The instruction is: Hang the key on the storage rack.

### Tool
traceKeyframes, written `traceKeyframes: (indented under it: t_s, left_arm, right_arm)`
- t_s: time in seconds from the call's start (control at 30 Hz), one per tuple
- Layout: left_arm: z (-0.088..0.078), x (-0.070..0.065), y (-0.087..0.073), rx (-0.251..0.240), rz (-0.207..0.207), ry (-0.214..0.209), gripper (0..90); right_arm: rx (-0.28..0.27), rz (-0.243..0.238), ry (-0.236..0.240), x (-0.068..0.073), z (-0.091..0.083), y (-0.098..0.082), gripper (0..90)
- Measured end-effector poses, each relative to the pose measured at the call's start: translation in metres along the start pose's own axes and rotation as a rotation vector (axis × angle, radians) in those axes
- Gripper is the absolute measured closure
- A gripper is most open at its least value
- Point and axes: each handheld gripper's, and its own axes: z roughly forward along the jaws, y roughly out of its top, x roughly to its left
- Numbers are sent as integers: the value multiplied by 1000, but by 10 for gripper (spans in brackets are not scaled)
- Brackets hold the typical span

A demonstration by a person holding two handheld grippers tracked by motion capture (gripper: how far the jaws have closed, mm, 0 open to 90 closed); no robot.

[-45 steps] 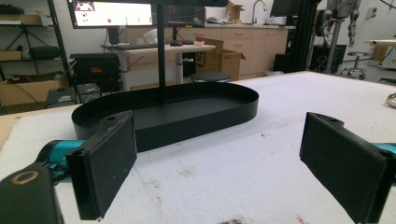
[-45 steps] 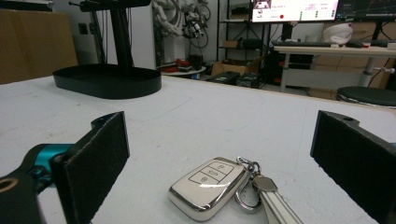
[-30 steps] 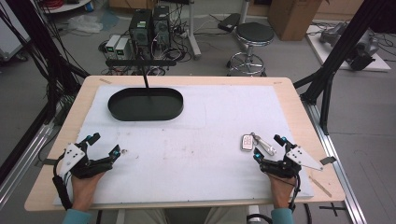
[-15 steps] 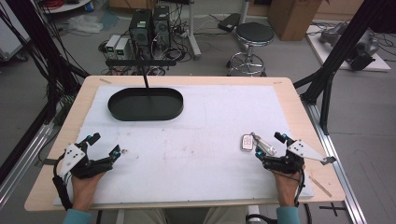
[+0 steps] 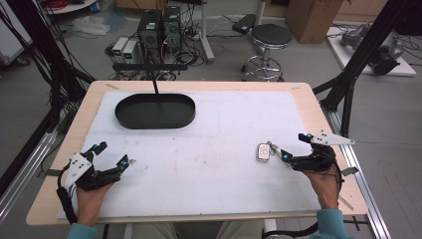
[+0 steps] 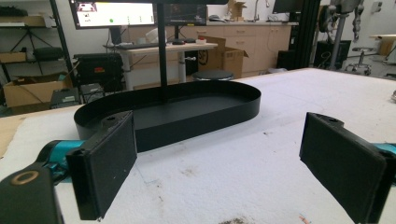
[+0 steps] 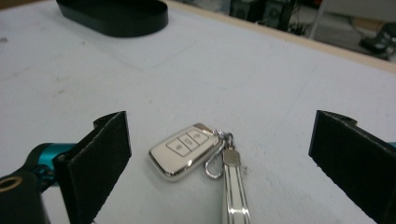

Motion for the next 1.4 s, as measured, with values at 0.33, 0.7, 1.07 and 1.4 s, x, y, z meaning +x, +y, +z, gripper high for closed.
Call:
traceKeyframes:
  t_s: [0.33, 0.7, 1.07, 1.4]
  left_arm:
    - [0, 0, 0, 0, -2, -2, 113]
    - [0, 0, 0, -2, -4, -5, 113]
    - [0, 0, 0, -3, -7, -5, 113]
    - [0, 1, 0, -3, -7, -5, 113]
  right_arm:
    - [240, -10, 39, -17, 10, 9, 60]
    - [403, 18, 68, -25, 20, 4, 160]
    - [525, 14, 61, -25, 26, -2, 251]
    - [584, 6, 53, -26, 29, -5, 402]
